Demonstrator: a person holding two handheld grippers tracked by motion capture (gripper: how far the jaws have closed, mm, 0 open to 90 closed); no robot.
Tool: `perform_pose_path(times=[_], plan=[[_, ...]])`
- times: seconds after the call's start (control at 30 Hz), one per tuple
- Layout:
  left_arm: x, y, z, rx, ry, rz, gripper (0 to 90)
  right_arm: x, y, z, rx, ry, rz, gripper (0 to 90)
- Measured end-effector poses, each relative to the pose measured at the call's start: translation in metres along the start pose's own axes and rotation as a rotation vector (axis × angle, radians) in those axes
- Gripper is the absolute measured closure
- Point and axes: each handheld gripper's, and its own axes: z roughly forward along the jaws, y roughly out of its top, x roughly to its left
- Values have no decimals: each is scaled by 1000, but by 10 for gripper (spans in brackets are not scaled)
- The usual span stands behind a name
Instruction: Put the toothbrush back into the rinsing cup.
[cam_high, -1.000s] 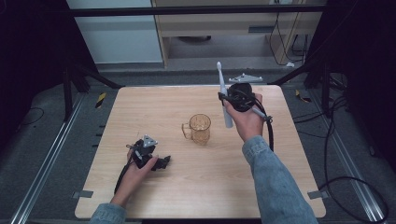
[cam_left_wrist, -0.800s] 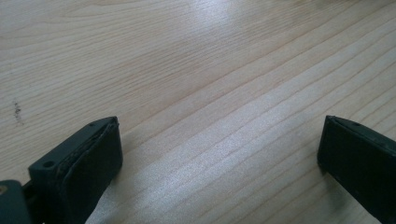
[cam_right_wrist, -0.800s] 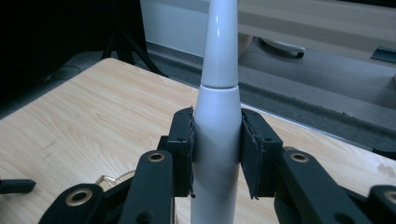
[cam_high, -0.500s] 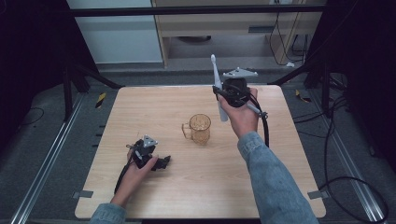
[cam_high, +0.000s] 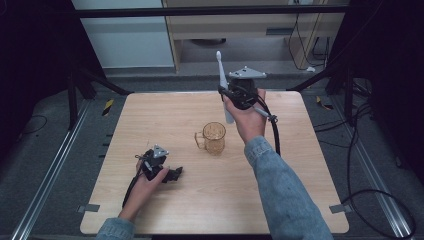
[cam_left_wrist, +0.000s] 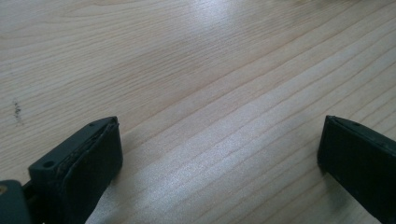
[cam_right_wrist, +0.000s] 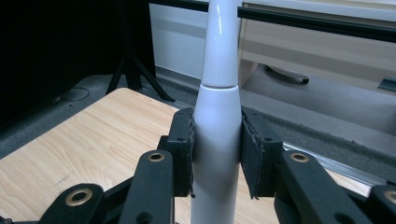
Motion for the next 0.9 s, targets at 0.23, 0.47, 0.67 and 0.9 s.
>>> perform_pose_path(times=[0.23, 0.47, 0.67, 0.9], plan=[[0, 0, 0, 0, 0, 0, 0, 10, -3, 10, -8, 23, -3, 673], [0, 0, 0, 0, 0, 0, 0, 16, -8, 19, -13, 41, 2, 673], [0, 0, 0, 0, 0, 0, 0, 19, -14, 23, -3, 55, 3, 673], [0, 0, 0, 0, 0, 0, 0, 22, -19, 25, -2, 64, 11, 673]])
